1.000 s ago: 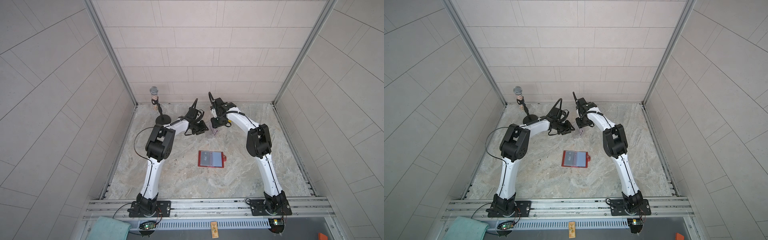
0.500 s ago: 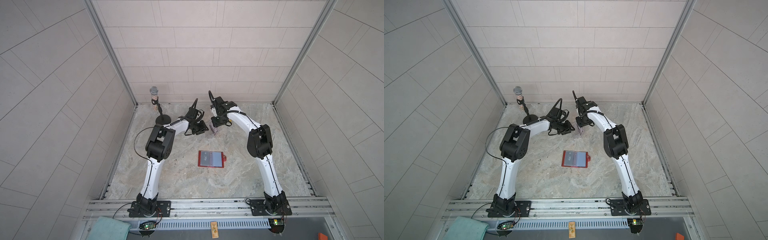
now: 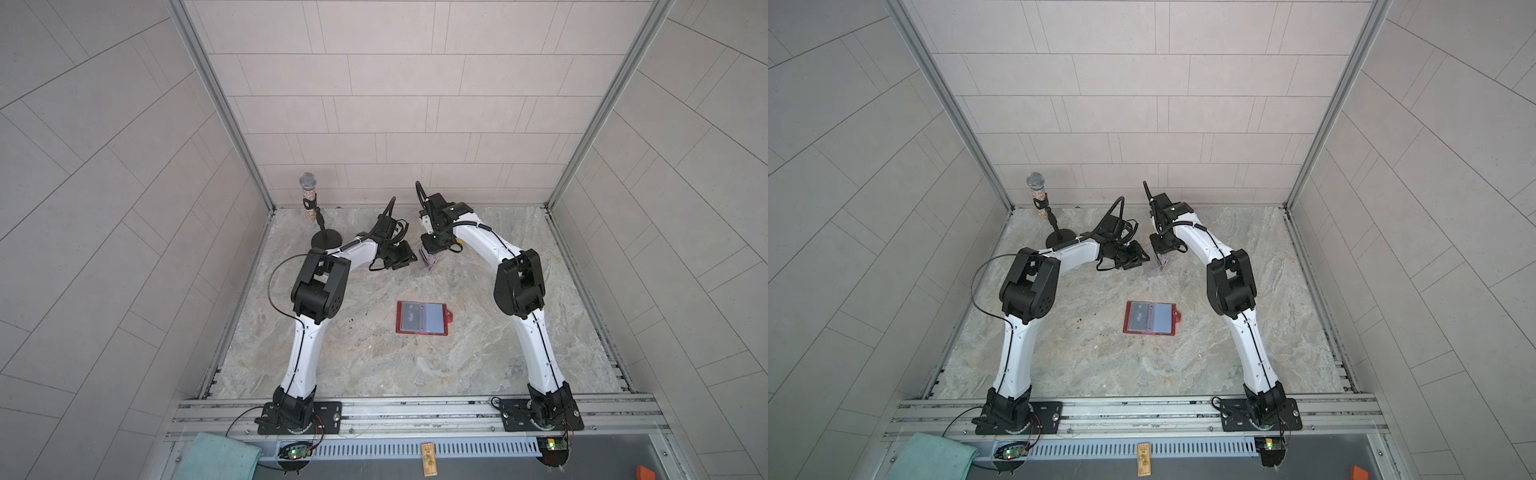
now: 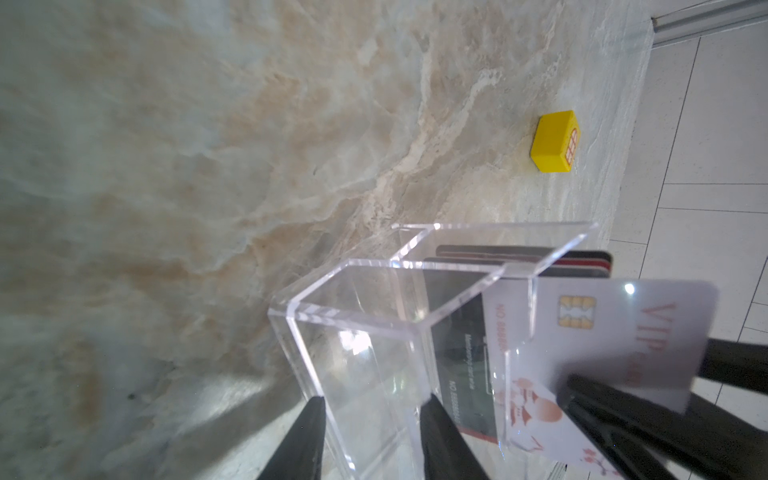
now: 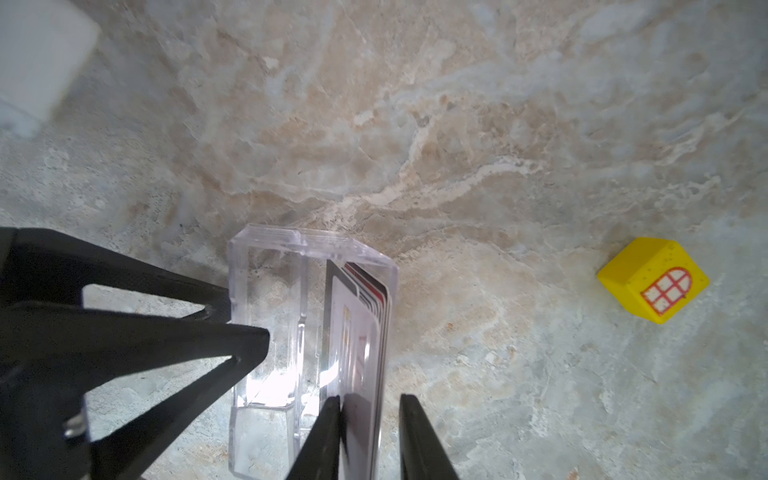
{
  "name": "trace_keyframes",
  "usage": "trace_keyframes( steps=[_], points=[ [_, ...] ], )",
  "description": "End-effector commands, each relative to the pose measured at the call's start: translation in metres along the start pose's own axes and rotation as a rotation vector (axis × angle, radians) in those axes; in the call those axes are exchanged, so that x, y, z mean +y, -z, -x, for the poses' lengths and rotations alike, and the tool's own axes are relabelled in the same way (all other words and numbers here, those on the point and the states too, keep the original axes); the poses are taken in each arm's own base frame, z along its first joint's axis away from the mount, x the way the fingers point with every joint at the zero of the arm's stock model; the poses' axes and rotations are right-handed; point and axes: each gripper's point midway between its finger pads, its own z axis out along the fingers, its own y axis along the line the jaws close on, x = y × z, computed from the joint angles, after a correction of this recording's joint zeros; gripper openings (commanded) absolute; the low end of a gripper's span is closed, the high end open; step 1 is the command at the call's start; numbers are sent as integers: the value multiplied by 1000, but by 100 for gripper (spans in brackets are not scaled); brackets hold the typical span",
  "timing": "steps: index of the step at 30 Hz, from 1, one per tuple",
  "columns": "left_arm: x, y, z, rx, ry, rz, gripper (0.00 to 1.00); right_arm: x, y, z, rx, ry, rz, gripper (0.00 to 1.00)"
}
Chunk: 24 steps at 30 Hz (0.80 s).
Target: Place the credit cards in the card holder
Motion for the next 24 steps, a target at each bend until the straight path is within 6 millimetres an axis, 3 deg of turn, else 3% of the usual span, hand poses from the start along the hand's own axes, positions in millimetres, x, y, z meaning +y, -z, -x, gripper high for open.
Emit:
trace_keyframes(
  steps=[1, 9, 17, 24],
  points=[
    [35, -1, -18, 63, 50, 109, 41, -22, 36, 5, -35, 7, -91, 21],
    [35, -2, -19, 64, 51, 109, 41, -21, 37, 5, -32, 8, -93, 15],
    [35, -2, -19, 68, 51, 105, 41, -20, 39, 3, -28, -1, -88, 0],
    [18, 5, -13, 53, 37, 55, 44, -12, 55, 7, -61, -50, 25, 0]
  ],
)
